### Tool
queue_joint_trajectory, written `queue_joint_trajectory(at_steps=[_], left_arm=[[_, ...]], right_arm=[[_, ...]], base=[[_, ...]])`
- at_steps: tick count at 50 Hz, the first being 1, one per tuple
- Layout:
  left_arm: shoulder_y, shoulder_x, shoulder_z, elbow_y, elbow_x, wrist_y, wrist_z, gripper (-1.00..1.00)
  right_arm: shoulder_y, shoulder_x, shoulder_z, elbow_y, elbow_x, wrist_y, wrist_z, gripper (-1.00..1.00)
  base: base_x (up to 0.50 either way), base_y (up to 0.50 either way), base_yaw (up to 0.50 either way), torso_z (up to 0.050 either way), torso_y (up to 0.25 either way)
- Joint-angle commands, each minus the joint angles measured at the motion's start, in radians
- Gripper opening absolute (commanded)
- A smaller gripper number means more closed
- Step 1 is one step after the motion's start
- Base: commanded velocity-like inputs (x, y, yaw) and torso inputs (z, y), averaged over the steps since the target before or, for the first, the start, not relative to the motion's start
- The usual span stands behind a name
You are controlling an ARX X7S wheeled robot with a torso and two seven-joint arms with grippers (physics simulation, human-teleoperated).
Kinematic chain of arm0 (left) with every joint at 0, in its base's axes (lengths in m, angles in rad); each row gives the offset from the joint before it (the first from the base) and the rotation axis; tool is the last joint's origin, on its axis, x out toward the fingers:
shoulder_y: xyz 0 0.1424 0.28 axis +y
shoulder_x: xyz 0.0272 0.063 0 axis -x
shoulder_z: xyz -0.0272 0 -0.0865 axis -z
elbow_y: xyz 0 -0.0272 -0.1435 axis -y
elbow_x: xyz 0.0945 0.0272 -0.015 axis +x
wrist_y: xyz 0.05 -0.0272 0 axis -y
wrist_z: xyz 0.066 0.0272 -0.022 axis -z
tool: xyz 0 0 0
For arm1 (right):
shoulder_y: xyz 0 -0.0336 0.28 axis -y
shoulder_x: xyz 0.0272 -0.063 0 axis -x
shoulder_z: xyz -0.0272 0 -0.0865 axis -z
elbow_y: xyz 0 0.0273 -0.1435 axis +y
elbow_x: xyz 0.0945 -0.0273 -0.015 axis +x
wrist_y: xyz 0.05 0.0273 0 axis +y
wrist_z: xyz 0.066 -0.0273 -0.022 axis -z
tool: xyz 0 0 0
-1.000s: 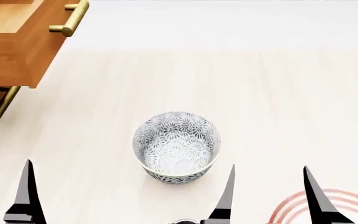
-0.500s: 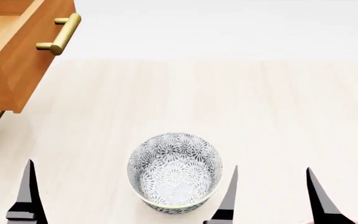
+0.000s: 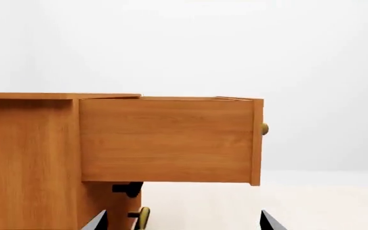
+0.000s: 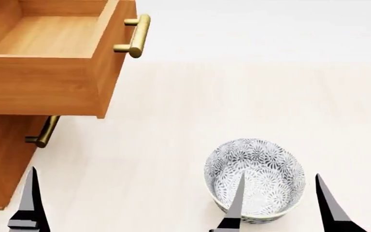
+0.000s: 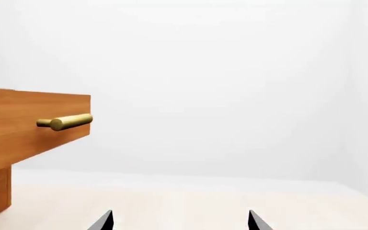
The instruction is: Put the ketchup in the top drawer of the cabinet.
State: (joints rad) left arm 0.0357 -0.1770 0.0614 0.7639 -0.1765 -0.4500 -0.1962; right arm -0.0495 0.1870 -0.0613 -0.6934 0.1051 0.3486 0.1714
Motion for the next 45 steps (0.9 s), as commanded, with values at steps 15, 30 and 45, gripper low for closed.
queue_joint_trajectory(at_steps=[15,30,45], left_arm=[[-0.004,-0.015,0.009,-0.012,-0.018,0.008,-0.017,1.00],[-0.002,-0.024,0.014,-0.014,-0.024,0.013,-0.030,1.00],[-0.004,-0.036,0.020,-0.035,-0.026,0.030,-0.039,1.00]], right_arm=[[0.008,0.021,-0.015,0.015,0.010,0.001,0.027,1.00],[0.004,0.034,-0.017,0.024,0.029,-0.022,0.045,1.00],[0.000,0.084,0.032,0.022,0.104,-0.017,0.017,1.00]], base=[[0.00,0.50,0.00,0.000,0.000],[0.00,0.27,0.00,0.000,0.000],[0.00,0.00,0.00,0.000,0.000]])
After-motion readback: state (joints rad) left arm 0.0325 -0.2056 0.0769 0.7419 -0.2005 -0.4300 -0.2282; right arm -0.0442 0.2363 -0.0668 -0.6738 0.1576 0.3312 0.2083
